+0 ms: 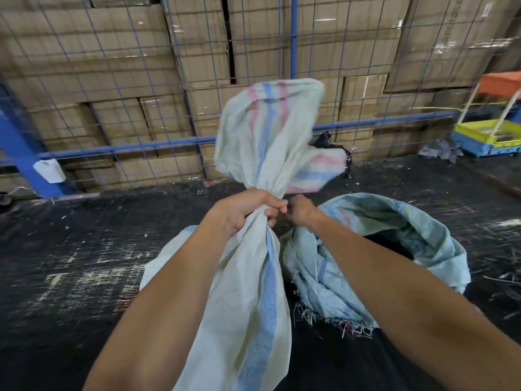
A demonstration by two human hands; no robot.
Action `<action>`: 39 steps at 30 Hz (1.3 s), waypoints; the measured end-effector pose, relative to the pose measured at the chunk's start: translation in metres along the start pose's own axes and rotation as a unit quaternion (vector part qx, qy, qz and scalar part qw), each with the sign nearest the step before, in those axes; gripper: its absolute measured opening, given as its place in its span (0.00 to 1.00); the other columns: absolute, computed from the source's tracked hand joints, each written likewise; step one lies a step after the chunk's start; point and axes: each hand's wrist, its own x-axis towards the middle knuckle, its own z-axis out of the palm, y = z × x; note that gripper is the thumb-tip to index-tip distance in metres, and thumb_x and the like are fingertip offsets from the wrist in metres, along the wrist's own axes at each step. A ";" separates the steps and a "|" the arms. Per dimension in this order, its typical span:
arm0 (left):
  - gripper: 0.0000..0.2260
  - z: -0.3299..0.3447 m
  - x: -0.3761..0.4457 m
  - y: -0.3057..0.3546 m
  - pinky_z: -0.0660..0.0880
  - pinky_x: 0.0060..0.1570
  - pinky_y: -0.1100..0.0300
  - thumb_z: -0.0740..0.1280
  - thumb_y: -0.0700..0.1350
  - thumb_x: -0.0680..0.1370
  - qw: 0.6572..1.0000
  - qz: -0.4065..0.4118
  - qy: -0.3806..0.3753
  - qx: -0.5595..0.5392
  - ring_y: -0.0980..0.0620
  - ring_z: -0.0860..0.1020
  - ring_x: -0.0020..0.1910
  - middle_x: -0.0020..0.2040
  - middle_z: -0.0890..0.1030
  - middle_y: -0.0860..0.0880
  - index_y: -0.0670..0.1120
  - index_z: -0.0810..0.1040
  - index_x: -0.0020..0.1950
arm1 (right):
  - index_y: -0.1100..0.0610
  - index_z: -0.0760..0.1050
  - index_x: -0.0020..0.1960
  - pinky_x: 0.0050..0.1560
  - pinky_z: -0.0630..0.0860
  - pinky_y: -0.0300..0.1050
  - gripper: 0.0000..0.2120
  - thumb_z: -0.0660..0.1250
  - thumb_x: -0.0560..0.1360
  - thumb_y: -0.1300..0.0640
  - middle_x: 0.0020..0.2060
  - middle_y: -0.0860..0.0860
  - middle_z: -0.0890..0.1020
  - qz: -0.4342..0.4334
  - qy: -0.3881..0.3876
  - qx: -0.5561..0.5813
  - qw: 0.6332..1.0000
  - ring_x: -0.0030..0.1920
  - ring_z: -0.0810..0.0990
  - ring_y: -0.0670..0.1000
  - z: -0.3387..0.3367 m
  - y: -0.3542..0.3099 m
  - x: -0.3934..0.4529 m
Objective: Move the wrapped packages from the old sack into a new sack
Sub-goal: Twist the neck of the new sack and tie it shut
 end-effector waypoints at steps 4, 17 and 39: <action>0.13 0.014 -0.004 0.004 0.66 0.25 0.63 0.67 0.44 0.80 0.993 -0.035 -0.100 0.047 0.53 0.66 0.20 0.23 0.66 0.50 0.43 0.78 0.36 | 0.69 0.71 0.58 0.33 0.71 0.31 0.11 0.52 0.83 0.70 0.45 0.54 0.75 0.030 -0.072 0.287 0.955 0.44 0.74 0.50 0.007 -0.019 -0.007; 0.51 0.012 0.008 -0.015 0.63 0.22 0.64 0.39 0.84 0.59 0.971 -0.015 0.027 -0.235 0.51 0.64 0.19 0.24 0.67 0.45 0.43 0.78 0.45 | 0.60 0.69 0.71 0.73 0.65 0.51 0.17 0.59 0.83 0.58 0.68 0.52 0.73 -0.014 -0.109 0.298 0.948 0.67 0.71 0.51 -0.001 -0.024 0.007; 0.25 0.015 0.050 -0.022 0.76 0.59 0.44 0.49 0.54 0.85 0.863 0.064 0.479 0.146 0.37 0.79 0.57 0.59 0.81 0.37 0.38 0.79 0.60 | 0.57 0.82 0.36 0.40 0.72 0.42 0.06 0.76 0.66 0.56 0.35 0.49 0.81 -0.066 -0.092 -0.072 0.991 0.39 0.76 0.48 -0.041 -0.042 -0.046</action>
